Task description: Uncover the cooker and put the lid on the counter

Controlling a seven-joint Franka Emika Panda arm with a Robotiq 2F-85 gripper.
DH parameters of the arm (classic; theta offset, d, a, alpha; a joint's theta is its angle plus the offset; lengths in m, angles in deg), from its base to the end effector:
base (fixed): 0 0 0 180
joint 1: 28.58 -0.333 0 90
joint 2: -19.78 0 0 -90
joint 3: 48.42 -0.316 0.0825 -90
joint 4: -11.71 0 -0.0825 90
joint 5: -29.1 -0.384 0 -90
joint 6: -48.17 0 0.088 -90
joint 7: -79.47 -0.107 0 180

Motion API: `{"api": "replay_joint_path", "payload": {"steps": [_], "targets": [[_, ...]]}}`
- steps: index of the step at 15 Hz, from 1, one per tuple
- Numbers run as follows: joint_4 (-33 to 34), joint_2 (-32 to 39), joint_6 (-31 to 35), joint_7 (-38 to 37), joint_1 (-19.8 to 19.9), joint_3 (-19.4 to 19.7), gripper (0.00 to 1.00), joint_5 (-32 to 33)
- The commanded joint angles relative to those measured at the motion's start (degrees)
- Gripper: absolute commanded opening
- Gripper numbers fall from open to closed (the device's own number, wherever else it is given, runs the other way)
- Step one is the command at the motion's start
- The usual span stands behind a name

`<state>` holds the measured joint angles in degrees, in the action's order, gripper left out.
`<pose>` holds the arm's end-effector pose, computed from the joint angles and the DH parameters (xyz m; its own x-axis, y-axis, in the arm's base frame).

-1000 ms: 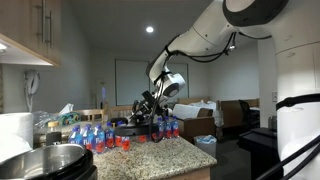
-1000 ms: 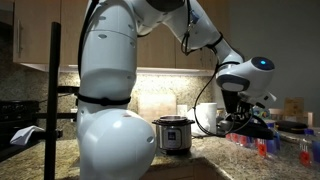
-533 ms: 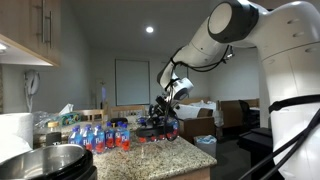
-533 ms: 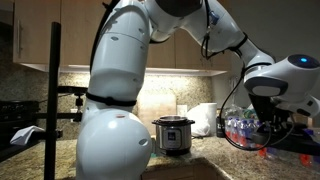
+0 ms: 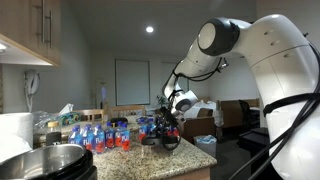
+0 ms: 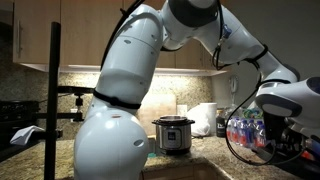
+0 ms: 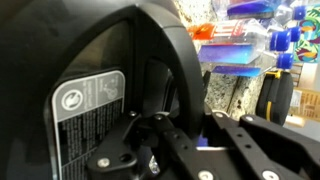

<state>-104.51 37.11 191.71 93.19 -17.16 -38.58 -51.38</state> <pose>0.5666 -0.2241 0.3138 0.3635 -0.9268 -0.0944 -0.6360 -0.1728 -0.7521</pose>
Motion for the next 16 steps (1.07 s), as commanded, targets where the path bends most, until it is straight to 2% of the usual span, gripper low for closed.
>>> {"api": "replay_joint_path", "payload": {"steps": [1, 3, 5, 9, 11, 12, 13, 16], "targets": [[0.9, 0.5, 0.6, 0.7, 1.7, 0.0, 0.07, -8.9], [0.5, 1.0, 2.1, 1.3, 1.5, 0.6, 0.07, -11.1], [0.2, 1.7, 2.6, 1.1, 1.1, 1.1, 0.07, -10.1], [-0.6, 2.8, 3.6, 0.7, -0.1, 1.4, 0.06, -4.1], [-0.8, 3.3, 1.6, -0.3, 0.2, 1.5, 0.05, 0.2], [-0.8, 3.7, -0.1, -1.4, 0.5, 1.7, 0.11, 3.1], [-0.9, 3.8, -1.6, -2.6, 0.8, 1.9, 0.32, 6.0], [-1.4, 2.5, -7.7, -7.5, 1.6, 3.9, 0.41, 18.3]]}}
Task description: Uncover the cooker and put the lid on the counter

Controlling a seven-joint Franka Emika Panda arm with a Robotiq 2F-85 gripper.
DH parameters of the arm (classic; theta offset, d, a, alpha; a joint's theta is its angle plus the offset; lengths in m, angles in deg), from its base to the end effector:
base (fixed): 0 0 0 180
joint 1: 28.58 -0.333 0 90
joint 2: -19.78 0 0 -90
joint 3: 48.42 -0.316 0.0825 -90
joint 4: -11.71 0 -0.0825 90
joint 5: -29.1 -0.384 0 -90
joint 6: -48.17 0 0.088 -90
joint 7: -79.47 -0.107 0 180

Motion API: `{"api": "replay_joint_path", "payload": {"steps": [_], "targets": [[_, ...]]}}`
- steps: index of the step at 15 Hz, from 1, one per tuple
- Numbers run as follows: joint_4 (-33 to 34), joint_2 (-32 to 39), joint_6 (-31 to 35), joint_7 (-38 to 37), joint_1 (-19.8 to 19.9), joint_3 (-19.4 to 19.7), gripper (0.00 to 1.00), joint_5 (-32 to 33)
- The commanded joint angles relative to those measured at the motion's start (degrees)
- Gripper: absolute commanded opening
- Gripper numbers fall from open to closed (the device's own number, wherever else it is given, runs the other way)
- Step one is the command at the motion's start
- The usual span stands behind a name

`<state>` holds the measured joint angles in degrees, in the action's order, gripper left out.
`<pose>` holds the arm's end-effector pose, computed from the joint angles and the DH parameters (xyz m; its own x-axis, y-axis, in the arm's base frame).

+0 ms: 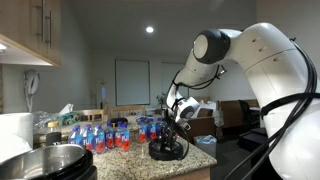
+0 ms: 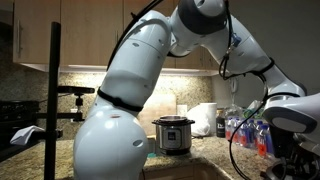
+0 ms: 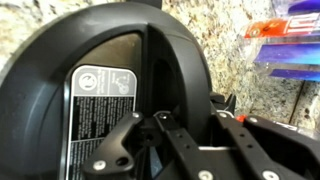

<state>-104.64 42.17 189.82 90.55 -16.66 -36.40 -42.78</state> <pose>0.5529 -0.2443 0.2610 0.3950 -0.9108 -0.1200 -0.7317 -0.2329 -0.6406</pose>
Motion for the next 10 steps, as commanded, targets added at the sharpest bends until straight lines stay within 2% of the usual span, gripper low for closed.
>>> {"api": "replay_joint_path", "payload": {"steps": [1, 4, 9, 10], "targets": [[-1.1, -2.9, -8.1, -7.3, 1.4, 2.5, 0.47, 13.9], [-1.5, -5.2, -11.1, -10.4, 2.4, 4.0, 0.66, 21.9], [-5.9, -7.3, -7.8, -8.3, 2.7, 2.3, 0.98, 19.9], [-8.0, -8.4, -7.0, -6.5, 2.8, 1.8, 0.99, 18.6]]}}
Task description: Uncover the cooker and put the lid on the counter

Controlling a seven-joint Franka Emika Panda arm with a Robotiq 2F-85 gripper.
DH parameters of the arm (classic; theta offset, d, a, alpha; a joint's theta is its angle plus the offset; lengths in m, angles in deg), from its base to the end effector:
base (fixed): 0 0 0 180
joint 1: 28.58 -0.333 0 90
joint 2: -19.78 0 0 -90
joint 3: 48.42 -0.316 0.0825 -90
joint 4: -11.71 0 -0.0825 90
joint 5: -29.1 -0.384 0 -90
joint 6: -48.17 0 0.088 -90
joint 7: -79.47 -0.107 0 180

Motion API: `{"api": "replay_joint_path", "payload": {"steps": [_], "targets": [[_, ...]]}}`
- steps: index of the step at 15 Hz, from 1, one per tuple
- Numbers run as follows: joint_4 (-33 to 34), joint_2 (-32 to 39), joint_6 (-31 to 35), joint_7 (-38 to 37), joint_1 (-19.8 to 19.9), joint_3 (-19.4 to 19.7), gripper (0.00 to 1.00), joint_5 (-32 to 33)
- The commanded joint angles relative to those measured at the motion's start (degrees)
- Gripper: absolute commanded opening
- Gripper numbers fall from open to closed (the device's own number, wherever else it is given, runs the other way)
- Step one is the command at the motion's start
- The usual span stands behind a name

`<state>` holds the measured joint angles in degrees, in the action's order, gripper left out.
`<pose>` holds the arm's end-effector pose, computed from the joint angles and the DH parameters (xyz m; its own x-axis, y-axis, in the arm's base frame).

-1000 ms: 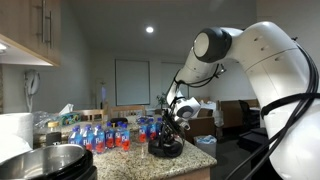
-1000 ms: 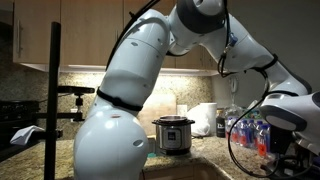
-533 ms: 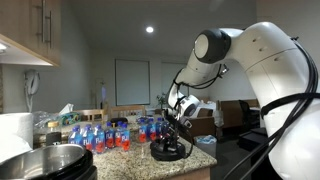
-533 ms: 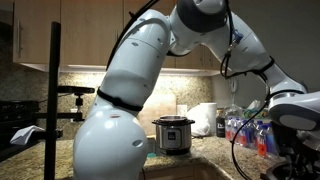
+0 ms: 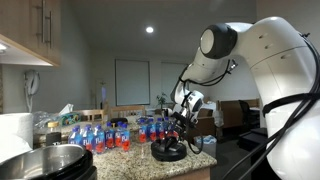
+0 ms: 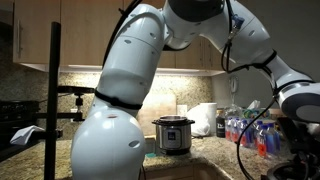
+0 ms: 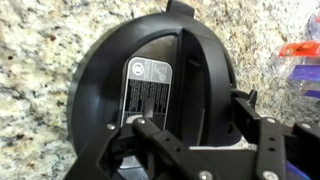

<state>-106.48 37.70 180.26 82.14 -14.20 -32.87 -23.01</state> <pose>0.5191 -0.2761 0.2864 0.4807 -0.8597 -0.1727 -0.7907 -0.3398 -0.5093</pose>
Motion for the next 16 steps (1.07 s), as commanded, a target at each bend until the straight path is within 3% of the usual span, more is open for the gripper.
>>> {"api": "replay_joint_path", "payload": {"steps": [1, 5, 8, 11, 12, 13, 14, 16], "targets": [[-7.9, -5.1, 2.5, 3.1, 0.5, -2.1, 1.0, -2.1], [-17.4, -15.3, 2.1, 10.0, 0.8, -2.0, 1.0, -4.8], [-22.0, -24.4, 4.8, 5.1, -1.0, -1.0, 1.0, 10.0], [-24.8, -33.3, 3.8, 1.1, -0.3, -2.8, 1.0, 24.8], [-24.6, -35.8, 1.5, -0.9, 2.4, -6.2, 1.0, 29.8], [-24.2, -38.8, -1.7, -2.9, 2.6, -7.4, 1.0, 34.8], [-23.8, -41.9, -4.6, -4.8, 0.3, -6.5, 1.0, 39.5], [-22.0, -47.0, -11.4, -6.5, -0.7, -9.3, 1.0, 45.9]]}}
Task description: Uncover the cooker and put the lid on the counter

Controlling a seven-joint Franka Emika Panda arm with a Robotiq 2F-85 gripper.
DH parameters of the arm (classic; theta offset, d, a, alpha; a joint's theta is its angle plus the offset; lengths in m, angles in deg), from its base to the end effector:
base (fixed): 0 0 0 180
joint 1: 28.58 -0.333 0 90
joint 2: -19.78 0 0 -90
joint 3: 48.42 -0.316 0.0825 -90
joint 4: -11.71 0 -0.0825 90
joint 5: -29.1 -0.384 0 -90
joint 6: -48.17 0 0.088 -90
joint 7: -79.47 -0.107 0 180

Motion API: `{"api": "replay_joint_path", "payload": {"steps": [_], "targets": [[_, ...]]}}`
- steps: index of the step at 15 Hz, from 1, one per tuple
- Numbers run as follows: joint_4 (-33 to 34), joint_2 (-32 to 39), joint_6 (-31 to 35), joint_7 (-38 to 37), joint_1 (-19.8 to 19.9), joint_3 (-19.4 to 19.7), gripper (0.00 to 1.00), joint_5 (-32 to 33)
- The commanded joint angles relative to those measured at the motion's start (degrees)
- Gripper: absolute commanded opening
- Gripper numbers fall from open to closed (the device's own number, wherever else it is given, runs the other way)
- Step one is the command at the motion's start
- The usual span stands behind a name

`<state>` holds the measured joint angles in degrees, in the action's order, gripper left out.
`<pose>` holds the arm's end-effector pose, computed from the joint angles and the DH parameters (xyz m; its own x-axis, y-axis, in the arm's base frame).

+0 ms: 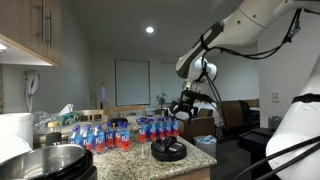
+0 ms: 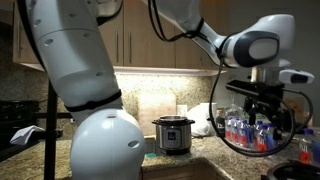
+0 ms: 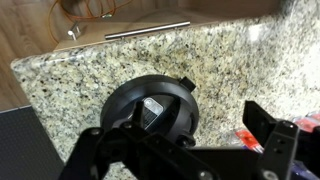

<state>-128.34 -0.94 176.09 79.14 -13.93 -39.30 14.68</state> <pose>0.4090 -0.1740 0.4481 0.8349 -0.5377 0.1180 -0.4938 -0.8262 -0.2712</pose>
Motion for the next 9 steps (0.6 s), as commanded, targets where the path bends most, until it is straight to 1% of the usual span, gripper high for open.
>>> {"api": "replay_joint_path", "payload": {"steps": [1, 3, 4, 5, 6, 7, 9], "targets": [[0.8, -10.9, -10.6, -3.9, -1.5, -4.3, 1.0, 10.7], [2.9, -16.3, -18.1, -3.1, -3.0, -6.6, 1.0, 14.8], [4.1, -19.1, -21.3, -1.8, -4.4, -6.9, 1.0, 14.8], [5.3, -21.7, -23.9, -1.6, -6.0, -6.9, 1.0, 13.2], [4.7, -16.9, -20.0, -2.6, -5.2, -5.8, 1.0, 13.4], [5.6, -19.3, -22.1, -2.6, -6.2, -6.3, 1.0, 13.3], [5.8, -22.3, -23.8, -2.5, -6.9, -6.5, 1.0, 13.3]]}}
